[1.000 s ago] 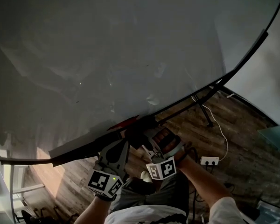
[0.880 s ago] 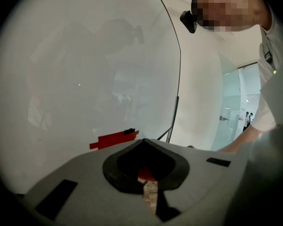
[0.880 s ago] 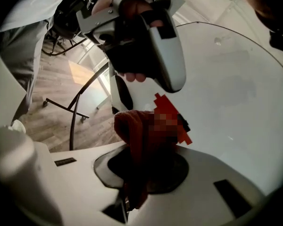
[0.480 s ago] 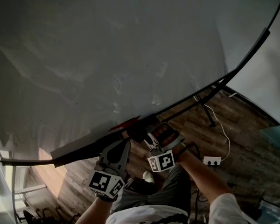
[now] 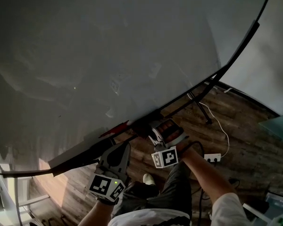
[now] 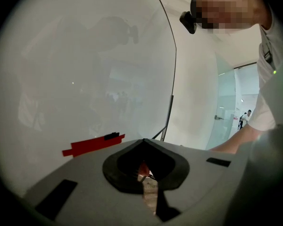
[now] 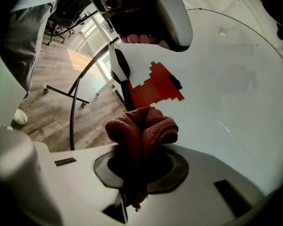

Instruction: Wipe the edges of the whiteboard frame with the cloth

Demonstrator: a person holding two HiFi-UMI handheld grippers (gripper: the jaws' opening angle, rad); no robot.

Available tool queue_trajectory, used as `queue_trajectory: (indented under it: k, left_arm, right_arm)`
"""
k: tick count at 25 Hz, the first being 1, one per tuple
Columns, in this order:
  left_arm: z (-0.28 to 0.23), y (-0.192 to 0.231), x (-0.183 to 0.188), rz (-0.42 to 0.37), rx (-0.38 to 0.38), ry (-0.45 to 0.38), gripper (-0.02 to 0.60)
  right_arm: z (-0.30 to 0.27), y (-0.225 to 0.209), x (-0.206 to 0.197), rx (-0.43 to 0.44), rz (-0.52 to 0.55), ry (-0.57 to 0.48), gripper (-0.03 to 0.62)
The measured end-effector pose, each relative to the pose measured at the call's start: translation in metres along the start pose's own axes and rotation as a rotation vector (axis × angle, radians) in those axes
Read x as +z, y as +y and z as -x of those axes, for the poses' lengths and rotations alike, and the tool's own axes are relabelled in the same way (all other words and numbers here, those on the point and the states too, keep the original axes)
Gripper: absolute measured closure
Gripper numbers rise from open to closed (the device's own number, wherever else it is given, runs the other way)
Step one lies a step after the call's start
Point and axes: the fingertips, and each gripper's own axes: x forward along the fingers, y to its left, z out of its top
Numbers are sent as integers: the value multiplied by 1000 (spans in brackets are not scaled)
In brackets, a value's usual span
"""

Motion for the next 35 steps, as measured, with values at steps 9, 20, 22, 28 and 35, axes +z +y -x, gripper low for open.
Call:
queue_trajectory:
  k: [9, 20, 22, 28, 35]
  left_arm:
    - [-44, -37, 8, -3, -85, 3, 574]
    - [-101, -63, 19, -20, -131, 18, 574]
    - [-112, -67, 22, -19, -137, 22, 574]
    - [-143, -80, 29, -19, -155, 31, 574]
    - [-184, -103, 33, -27, -189, 46, 574]
  right_arm:
    - [10, -19, -52, -3, -13, 65, 537]
    - [20, -40, -105, 18, -14, 81, 537]
    - [22, -45, -117, 22, -12, 83, 537]
    - [27, -59, -149, 41, -16, 70, 537]
    - [37, -76, -203, 27, -16, 141, 537]
